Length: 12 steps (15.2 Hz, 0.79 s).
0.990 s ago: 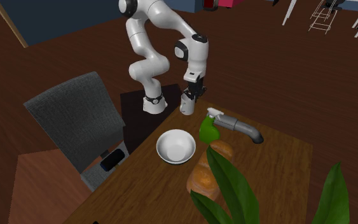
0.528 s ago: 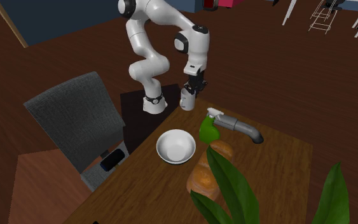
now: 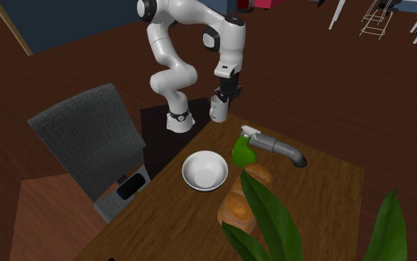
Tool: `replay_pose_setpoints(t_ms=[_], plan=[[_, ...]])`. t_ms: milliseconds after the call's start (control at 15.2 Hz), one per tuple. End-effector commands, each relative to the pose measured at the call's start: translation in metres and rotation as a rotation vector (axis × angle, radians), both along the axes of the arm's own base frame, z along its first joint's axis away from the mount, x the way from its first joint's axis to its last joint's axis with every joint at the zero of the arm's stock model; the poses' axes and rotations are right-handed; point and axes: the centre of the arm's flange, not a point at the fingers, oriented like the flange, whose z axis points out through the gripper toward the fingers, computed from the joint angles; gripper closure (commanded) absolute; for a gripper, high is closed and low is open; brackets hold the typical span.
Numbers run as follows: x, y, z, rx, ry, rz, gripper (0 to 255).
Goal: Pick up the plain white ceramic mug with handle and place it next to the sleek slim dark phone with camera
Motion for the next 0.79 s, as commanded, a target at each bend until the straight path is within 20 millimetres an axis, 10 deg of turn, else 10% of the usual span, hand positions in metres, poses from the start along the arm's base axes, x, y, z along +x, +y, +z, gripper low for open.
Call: replay_pose_setpoints(t_ms=[0,528,726], plan=[[0.001,0.000,0.011,0.000,0.000,0.000,255],[0.000,0.000,0.049,0.000,0.000,0.000,255],[0.034,-0.021,0.049,0.000,0.000,0.000,255]])
